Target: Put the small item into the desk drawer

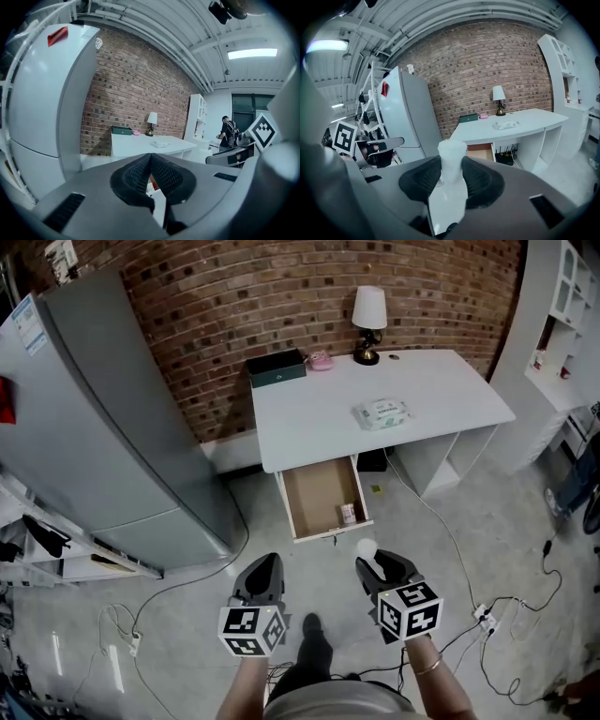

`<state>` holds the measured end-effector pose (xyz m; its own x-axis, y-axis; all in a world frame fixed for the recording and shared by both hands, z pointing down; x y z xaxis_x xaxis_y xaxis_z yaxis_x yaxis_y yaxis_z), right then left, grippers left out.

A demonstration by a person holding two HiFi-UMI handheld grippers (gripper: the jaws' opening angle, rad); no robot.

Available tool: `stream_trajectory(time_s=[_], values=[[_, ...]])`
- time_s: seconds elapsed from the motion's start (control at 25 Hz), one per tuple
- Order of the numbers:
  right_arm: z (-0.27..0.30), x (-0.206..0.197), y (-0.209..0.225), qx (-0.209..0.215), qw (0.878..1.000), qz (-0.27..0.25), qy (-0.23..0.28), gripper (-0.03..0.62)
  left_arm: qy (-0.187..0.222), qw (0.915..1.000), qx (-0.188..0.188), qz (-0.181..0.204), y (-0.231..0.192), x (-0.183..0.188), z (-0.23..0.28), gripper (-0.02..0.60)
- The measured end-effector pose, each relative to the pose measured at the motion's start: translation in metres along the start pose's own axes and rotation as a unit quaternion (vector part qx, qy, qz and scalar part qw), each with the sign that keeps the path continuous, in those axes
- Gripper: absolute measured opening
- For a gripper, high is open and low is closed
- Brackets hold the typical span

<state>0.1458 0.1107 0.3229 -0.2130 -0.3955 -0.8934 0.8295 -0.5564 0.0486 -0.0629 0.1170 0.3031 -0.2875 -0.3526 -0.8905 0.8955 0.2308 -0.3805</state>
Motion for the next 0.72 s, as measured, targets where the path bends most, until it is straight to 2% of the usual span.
stream_trajectory(time_s=[0.32,0.72], values=[[0.108,0.038,0.012,-0.003,1.000,0.018,-0.026,0.152,-0.015,0.9997,-0.021,-0.007,-0.072,0.039,0.084,0.020],[0.167,0.033,0.027,-0.004,0.998,0.036,-0.056,0.152,-0.031,0.9992,-0.026,-0.006,-0.102,0.043,0.127,0.020]])
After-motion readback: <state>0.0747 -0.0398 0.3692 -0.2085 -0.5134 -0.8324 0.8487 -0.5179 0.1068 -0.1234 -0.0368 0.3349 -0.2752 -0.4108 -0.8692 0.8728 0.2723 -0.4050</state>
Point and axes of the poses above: the fingertips, and each gripper's own axes: z forward along the fingers, y to its right, x out of its top, the point moved 4 cm from there along -z, backward along the fingers, and after that the axes turned 12 degrees about -z, right-handed, at the moved point
